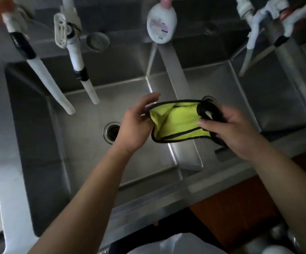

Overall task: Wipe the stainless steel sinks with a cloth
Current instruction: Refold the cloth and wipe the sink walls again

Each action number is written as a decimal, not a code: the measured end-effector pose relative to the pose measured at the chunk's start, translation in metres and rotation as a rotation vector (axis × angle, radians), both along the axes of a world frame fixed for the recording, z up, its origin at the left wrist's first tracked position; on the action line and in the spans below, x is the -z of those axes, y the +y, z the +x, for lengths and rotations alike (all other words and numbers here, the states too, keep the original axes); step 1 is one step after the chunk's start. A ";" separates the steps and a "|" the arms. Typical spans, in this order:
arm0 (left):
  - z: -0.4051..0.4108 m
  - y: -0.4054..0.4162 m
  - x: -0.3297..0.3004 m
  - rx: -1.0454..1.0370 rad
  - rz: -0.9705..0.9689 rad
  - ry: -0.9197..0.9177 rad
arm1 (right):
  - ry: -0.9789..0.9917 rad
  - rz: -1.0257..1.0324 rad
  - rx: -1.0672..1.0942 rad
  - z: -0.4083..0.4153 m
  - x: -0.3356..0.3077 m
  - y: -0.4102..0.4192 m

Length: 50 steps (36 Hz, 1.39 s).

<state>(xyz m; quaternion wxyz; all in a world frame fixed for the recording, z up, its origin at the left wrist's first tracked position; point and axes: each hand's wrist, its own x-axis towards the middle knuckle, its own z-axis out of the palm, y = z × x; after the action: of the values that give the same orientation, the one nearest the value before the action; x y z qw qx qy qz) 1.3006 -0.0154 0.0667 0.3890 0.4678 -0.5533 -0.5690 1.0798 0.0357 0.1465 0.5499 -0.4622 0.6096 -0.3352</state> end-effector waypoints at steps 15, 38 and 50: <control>-0.006 0.031 0.029 0.273 0.187 -0.119 | 0.276 0.045 -0.201 0.020 0.052 0.010; 0.005 -0.028 0.191 -0.352 0.619 -0.555 | 1.201 -0.104 -0.292 -0.018 0.164 -0.110; -0.030 -0.129 0.268 0.193 0.235 -0.942 | 1.135 -0.299 -0.313 -0.035 0.206 -0.112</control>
<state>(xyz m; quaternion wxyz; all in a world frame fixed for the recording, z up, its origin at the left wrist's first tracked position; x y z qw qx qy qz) 1.2706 -0.1445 -0.2015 -0.0132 0.6616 -0.6418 -0.3876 1.0451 -0.0768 -0.0594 0.1109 -0.7251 0.6788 -0.0334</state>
